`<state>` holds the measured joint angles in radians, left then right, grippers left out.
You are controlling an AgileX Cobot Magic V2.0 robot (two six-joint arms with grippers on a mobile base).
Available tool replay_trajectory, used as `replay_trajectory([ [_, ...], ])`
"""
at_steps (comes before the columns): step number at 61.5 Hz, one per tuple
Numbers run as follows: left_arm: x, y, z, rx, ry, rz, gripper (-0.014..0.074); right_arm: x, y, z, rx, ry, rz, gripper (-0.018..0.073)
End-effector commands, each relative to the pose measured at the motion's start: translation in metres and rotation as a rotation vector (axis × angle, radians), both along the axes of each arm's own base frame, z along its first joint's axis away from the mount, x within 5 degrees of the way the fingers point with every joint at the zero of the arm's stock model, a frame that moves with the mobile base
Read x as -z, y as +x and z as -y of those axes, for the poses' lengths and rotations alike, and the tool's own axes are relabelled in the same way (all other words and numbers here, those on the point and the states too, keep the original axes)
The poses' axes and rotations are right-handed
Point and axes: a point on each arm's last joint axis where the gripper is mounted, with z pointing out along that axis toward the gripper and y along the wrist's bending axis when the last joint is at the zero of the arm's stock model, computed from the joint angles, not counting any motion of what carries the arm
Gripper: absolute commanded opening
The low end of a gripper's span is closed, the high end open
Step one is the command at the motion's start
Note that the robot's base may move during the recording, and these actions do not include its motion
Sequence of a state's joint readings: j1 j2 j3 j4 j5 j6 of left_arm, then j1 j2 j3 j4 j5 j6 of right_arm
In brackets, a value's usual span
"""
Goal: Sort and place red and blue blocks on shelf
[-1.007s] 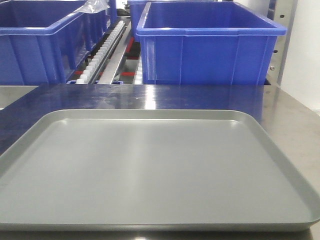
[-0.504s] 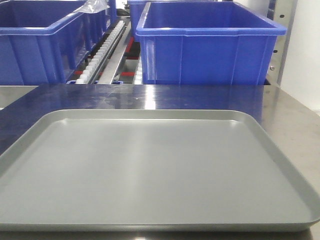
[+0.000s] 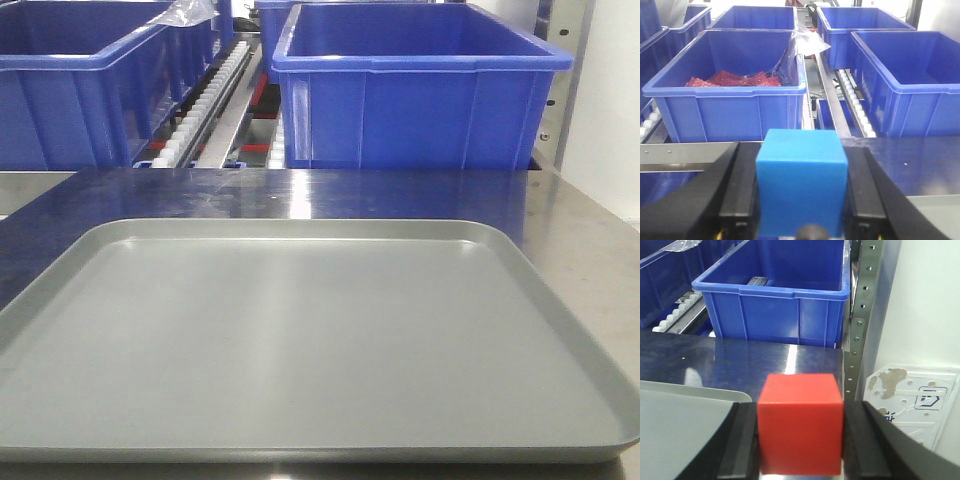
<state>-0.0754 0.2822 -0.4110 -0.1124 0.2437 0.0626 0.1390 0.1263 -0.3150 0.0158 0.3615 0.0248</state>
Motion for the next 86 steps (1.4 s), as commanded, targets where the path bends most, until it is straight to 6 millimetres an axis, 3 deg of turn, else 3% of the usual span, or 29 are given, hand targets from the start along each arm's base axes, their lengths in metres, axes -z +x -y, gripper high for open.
replay_trajectory([
  [1, -0.0172, -0.0008, -0.0011, -0.011, -0.013, 0.113, 0.0124, -0.0159, -0.0004, 0.0007, 0.010, 0.001, 0.103, 0.0052],
  [86, -0.0169, -0.0004, -0.0010, -0.011, -0.013, 0.110, 0.0124, -0.0159, -0.0004, 0.0007, 0.010, 0.001, 0.103, 0.0052],
])
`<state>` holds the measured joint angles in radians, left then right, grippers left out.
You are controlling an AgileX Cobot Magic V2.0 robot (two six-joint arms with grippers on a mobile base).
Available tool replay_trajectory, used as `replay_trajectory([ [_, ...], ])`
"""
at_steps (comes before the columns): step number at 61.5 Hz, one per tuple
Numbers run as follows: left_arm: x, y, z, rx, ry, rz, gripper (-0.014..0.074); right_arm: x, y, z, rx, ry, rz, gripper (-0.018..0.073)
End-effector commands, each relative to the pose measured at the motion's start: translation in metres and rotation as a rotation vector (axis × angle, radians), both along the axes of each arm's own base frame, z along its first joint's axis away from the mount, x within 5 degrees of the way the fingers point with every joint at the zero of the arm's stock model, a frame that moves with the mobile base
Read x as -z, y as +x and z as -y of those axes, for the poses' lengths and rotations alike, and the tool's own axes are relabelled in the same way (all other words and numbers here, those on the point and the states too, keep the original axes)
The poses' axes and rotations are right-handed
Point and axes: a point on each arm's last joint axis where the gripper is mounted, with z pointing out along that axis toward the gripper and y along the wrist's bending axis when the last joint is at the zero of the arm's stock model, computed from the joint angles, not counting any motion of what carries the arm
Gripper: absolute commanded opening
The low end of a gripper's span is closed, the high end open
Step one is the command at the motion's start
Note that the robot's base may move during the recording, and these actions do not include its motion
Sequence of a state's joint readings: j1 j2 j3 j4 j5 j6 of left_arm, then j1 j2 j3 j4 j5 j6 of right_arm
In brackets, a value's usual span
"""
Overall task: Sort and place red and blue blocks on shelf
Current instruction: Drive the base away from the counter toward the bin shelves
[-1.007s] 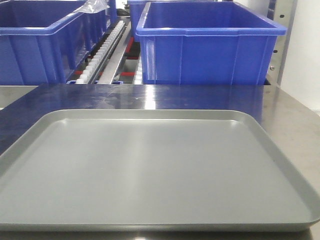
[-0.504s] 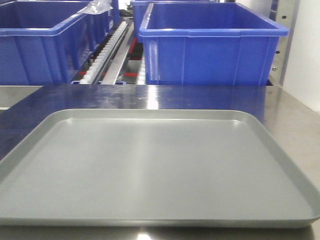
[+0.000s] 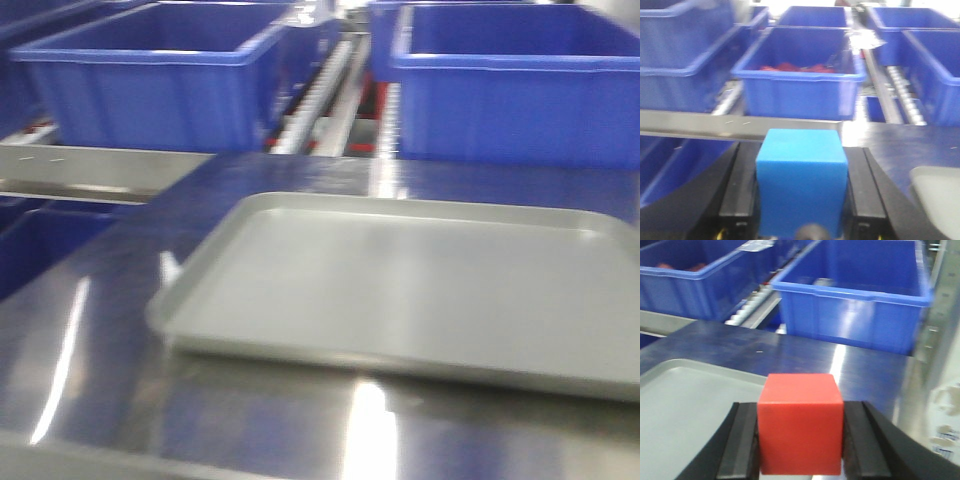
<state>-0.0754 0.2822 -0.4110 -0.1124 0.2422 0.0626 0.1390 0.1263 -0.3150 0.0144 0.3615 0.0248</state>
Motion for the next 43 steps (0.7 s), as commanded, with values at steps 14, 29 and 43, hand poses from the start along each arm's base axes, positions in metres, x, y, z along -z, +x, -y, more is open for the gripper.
replay_trajectory([
  [14, -0.0168, -0.0004, -0.0010, -0.011, -0.012, 0.108, 0.0124, -0.0159, -0.0005, 0.0007, 0.010, 0.002, 0.103, 0.0052],
  [29, -0.0168, -0.0004, -0.0010, -0.011, -0.012, 0.108, 0.0124, -0.0159, -0.0005, 0.0007, 0.010, 0.002, 0.103, 0.0052],
  [43, -0.0168, -0.0004, -0.0010, -0.011, -0.012, 0.108, 0.0124, -0.0159, -0.0005, 0.0007, 0.010, 0.002, 0.103, 0.0052],
])
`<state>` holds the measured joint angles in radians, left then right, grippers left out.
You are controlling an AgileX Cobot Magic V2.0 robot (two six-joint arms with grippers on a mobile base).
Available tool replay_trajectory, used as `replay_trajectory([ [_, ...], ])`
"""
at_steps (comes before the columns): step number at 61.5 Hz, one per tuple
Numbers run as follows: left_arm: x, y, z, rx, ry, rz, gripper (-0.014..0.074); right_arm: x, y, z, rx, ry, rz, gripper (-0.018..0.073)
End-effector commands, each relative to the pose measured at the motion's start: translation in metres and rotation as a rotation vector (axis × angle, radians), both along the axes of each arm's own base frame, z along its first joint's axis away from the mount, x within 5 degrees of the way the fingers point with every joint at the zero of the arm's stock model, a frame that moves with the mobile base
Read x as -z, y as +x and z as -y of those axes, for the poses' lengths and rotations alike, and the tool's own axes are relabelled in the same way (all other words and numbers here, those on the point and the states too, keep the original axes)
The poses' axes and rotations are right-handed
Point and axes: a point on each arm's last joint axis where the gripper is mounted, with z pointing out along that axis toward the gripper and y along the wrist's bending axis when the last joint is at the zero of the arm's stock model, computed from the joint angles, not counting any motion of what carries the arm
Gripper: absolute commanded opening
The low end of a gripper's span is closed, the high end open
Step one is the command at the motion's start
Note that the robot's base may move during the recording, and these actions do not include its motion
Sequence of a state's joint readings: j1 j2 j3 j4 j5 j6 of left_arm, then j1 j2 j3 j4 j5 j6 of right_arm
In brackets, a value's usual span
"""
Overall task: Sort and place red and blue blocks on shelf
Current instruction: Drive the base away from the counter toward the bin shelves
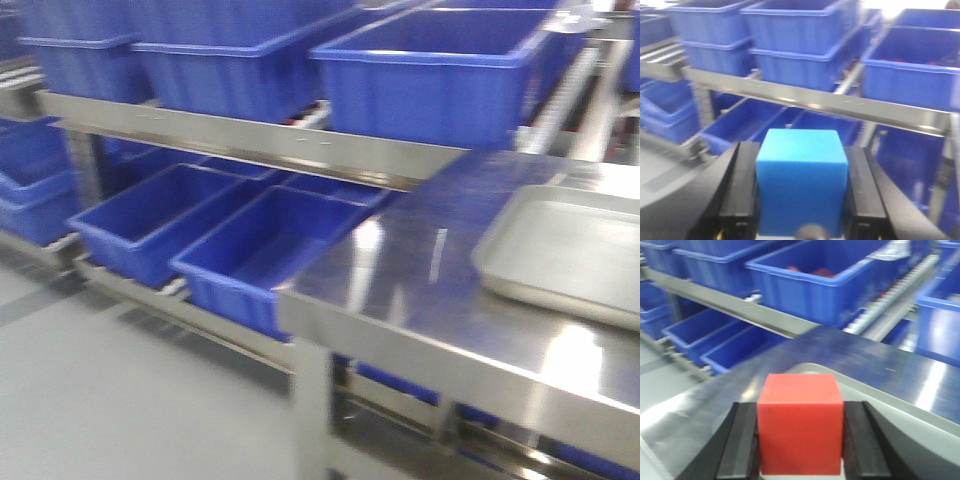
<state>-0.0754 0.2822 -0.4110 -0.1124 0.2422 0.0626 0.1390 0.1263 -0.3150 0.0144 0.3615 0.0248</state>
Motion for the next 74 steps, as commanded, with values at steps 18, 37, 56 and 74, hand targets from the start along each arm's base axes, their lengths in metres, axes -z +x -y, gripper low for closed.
replay_trajectory([
  [18, -0.0168, -0.0004, -0.0010, -0.011, -0.012, 0.108, 0.0124, -0.0159, -0.0005, 0.0007, 0.010, 0.002, 0.103, 0.0052],
  [37, -0.0168, -0.0004, -0.0010, -0.011, -0.012, 0.108, 0.0124, -0.0159, -0.0005, 0.0007, 0.010, 0.002, 0.103, 0.0052],
  [56, -0.0168, -0.0004, -0.0010, -0.011, -0.012, 0.108, 0.0124, -0.0159, -0.0005, 0.0007, 0.010, 0.002, 0.103, 0.0052],
  [74, -0.0168, -0.0004, -0.0010, -0.011, -0.012, 0.108, 0.0124, -0.0159, -0.0005, 0.0007, 0.010, 0.002, 0.103, 0.0052],
])
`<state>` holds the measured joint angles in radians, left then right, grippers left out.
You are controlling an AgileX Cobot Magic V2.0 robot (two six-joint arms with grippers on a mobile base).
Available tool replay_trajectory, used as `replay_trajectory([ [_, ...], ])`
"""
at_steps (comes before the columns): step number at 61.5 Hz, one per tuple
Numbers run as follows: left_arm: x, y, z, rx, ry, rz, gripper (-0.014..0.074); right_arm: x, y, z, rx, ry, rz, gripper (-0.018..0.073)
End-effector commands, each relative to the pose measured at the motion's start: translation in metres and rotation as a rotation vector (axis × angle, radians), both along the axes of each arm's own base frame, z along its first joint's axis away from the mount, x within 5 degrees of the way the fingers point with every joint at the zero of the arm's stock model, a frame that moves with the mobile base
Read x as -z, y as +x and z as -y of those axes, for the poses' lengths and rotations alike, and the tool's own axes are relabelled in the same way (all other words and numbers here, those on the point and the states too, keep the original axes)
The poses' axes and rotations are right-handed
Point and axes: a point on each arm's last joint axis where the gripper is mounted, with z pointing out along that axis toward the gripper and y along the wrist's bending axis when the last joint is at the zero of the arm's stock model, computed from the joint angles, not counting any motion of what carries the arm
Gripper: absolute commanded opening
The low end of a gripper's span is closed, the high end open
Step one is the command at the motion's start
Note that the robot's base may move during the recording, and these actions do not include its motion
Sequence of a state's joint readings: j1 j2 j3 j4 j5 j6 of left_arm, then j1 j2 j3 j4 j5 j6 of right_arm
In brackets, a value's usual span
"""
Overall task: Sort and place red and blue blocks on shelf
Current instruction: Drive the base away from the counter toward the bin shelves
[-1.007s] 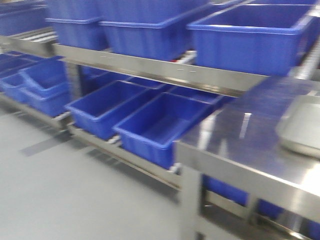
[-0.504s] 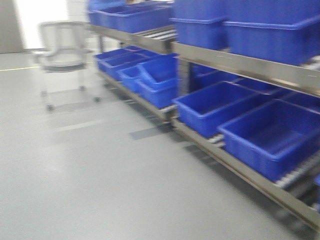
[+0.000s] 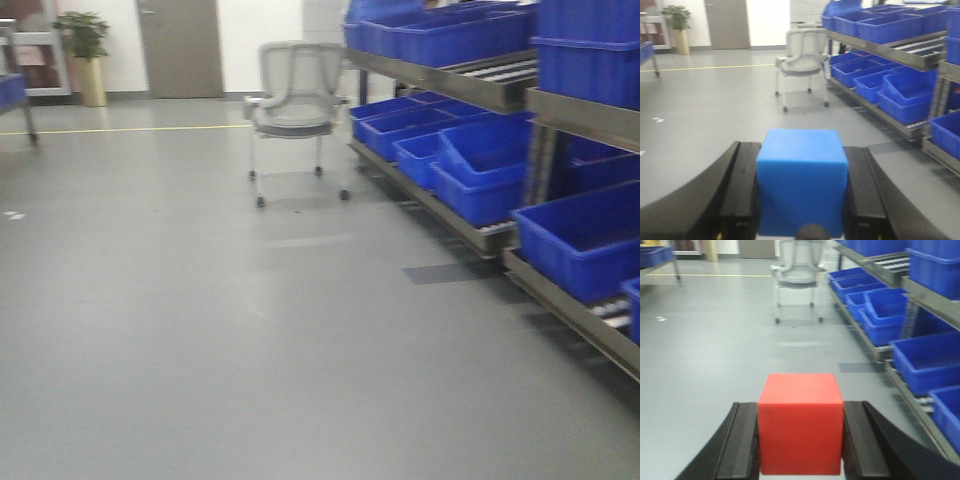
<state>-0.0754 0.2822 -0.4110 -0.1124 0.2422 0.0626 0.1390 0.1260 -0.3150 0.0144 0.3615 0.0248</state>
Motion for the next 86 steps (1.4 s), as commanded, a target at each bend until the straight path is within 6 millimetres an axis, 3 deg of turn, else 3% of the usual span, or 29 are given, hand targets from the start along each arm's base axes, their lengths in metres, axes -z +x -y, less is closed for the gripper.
replay_trajectory([
  [1, -0.0168, -0.0004, -0.0010, -0.011, -0.012, 0.108, 0.0124, -0.0159, -0.0004, 0.0007, 0.010, 0.002, 0.102, 0.0052],
  [86, -0.0168, -0.0004, -0.0010, -0.011, -0.012, 0.108, 0.0124, -0.0159, -0.0004, 0.0007, 0.010, 0.002, 0.102, 0.0052],
])
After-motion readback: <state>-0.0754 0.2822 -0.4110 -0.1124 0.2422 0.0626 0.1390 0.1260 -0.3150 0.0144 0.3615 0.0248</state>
